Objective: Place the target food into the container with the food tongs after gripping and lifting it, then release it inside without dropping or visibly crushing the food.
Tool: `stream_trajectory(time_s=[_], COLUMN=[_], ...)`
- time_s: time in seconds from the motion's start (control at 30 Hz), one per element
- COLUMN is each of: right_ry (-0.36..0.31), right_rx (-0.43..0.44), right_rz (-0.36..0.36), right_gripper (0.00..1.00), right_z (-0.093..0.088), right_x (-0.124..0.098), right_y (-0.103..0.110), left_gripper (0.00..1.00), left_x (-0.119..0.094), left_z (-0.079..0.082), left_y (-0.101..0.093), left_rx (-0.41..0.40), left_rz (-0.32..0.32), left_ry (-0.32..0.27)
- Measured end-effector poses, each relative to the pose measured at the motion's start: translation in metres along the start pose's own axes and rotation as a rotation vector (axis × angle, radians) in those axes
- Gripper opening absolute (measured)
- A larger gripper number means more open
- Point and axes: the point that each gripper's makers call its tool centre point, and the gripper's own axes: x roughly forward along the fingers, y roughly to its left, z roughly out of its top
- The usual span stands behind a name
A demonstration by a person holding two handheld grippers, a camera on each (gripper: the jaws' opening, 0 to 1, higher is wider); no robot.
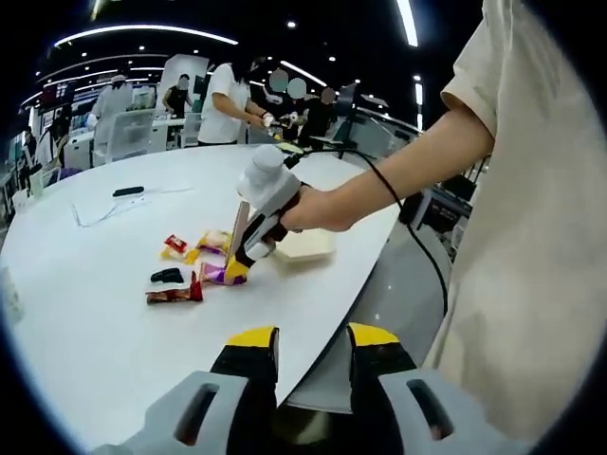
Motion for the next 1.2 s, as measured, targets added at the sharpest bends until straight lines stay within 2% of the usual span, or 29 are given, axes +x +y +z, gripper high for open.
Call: stream_trajectory(time_s=[0.23, 0.47, 0.67, 0.83, 1.0, 1.2], right_ry=[-0.018, -0.061, -0.111, -0.147, -0.182, -0.219], right_rx=[0.032, 0.061, 0.054, 0.06, 0.071, 0.077], right_rz=[-0.013, -0.038, -0.035, -0.038, -0.044, -0.055], right_gripper=[0.19, 0.19, 0.19, 0.19, 0.19, 0.19], right_z=[-0.007, -0.007, -0.007, -0.008, -0.005, -0.002], right_x=[-0.016, -0.044, -0.068, -0.083, -0.097, -0.112], right_y=[0.0, -0.001, 0.015, 0.016, 0.014, 0.01], left_gripper=[0.27, 0.27, 0.27, 0.27, 0.27, 0.27], left_x=[0.005, 0.006, 0.011, 0.016, 0.022, 0.023], left_z=[0.008, 0.019, 0.027, 0.038, 0.033, 0.034], left_y=[-0.007, -0.019, -0.024, -0.033, -0.04, -0.047], left_rx=[0.002, 0.049, 0.08, 0.077, 0.121, 0.132], left_rz=[0.001, -0.021, -0.026, -0.027, -0.023, -0.021], left_ry=[-0.026, -0.03, -0.046, -0.08, -0.046, -0.046])
